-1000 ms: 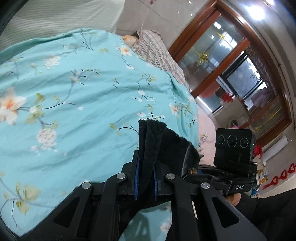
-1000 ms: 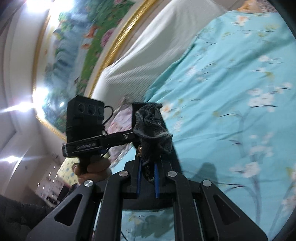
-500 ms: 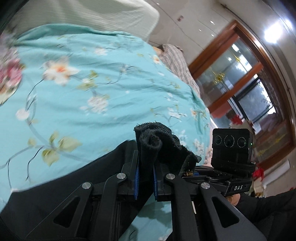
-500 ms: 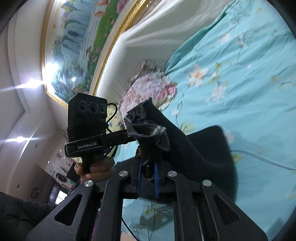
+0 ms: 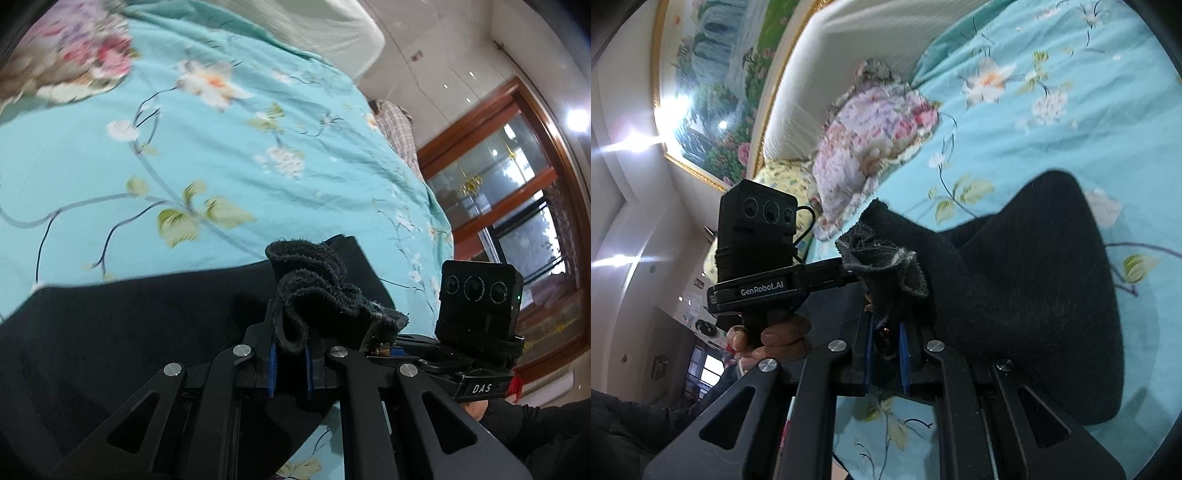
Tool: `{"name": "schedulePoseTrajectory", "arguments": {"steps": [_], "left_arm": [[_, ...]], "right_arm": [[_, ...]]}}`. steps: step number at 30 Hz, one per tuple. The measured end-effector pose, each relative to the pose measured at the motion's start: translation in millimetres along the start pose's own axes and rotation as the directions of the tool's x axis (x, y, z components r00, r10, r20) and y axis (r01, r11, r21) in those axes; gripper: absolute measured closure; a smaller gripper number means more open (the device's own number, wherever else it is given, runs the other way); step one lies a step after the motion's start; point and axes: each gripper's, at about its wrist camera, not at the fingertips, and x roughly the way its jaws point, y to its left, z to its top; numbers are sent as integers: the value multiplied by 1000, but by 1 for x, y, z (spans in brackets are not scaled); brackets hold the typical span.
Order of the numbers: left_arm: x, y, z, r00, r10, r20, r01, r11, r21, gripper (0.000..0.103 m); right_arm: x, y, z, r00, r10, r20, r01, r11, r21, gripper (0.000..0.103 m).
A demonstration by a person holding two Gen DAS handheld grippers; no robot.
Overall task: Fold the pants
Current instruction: 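Lay the cuff onto the folded pants and open both grippers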
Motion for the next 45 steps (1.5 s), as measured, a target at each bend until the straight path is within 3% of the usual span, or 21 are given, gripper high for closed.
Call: {"name": "schedulePoseTrajectory", "arguments": {"steps": [12, 16, 20, 22, 26, 33, 45], "left_arm": [[-13, 27, -23, 999, 45, 31, -41, 994, -103, 95], [-21, 33, -31, 995, 90, 45, -82, 986, -144, 94], [-33, 40, -41, 990, 118, 77, -102, 976, -194, 90], [-41, 42, -45, 985, 142, 93, -120, 970, -214, 84], [-57, 45, -57, 974, 187, 124, -149, 953, -265, 61], [-85, 48, -78, 953, 253, 167, -190, 929, -318, 55], [-138, 64, -131, 910, 338, 240, -190, 854, -485, 55]], "right_arm": [[21, -2, -10, 994, -79, -78, 77, 997, -30, 86], [25, 1, -11, 993, -76, -94, 73, 997, -39, 70], [29, 9, -13, 990, -86, -110, 80, 995, -62, 64], [30, 13, -14, 989, -88, -121, 79, 994, -75, 61], [31, 25, -13, 988, -73, -136, 60, 993, -102, 56], [37, 46, -10, 987, -57, -149, 34, 988, -150, 56], [60, 68, 4, 981, -55, -183, 15, 976, -215, 55]]}}
